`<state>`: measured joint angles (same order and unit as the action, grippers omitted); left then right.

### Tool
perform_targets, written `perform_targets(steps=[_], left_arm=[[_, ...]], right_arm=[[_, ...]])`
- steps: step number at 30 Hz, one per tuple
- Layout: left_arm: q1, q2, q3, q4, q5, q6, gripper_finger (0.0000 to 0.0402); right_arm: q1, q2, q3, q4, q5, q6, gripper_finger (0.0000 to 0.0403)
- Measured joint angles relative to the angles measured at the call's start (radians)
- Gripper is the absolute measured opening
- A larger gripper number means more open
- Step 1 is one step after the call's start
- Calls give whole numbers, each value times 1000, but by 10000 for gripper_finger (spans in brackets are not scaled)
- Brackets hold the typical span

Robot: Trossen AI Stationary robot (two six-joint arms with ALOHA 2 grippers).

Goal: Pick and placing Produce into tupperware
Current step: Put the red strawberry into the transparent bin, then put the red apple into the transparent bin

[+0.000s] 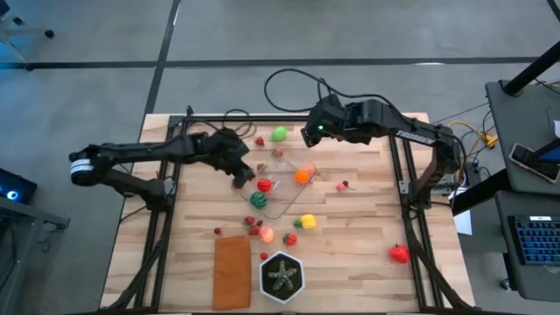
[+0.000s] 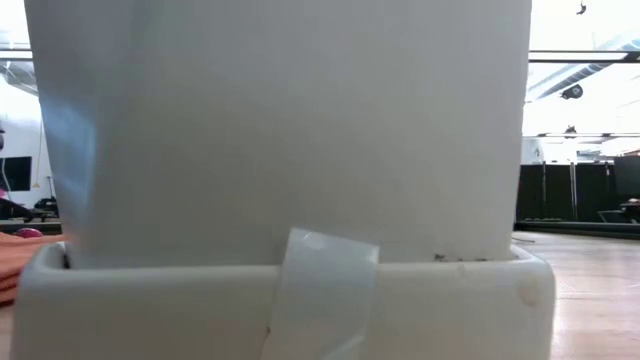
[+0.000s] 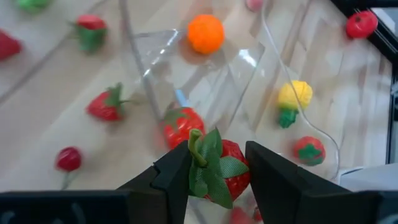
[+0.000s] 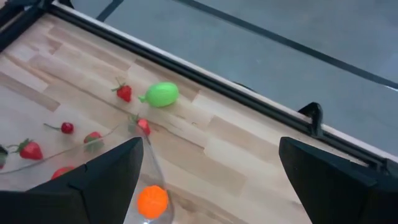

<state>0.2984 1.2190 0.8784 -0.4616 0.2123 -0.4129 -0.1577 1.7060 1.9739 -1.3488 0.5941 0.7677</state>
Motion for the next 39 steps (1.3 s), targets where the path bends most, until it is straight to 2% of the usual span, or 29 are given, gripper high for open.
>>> perform_targets(steps=[10, 18, 22, 30, 34, 39], left_arm=[[-81, 242, 166, 7, -3, 28, 134], [-123, 324, 234, 13, -8, 80, 139], [-123, 325, 231, 35, -39, 81, 172], [-125, 285, 234, 38, -91, 84, 287], [-125, 232, 229, -89, -115, 133, 319], [-123, 149, 221, -351, -311, 167, 317]], right_arm=[[0, -40, 0, -105, 19, 26, 368], [0, -40, -7, -183, 20, 53, 368], [3, -40, -8, -189, 21, 55, 368], [3, -43, -25, -189, 29, 35, 368], [3, -46, -34, -188, 28, 36, 368], [2, -54, -57, -186, 27, 36, 368]])
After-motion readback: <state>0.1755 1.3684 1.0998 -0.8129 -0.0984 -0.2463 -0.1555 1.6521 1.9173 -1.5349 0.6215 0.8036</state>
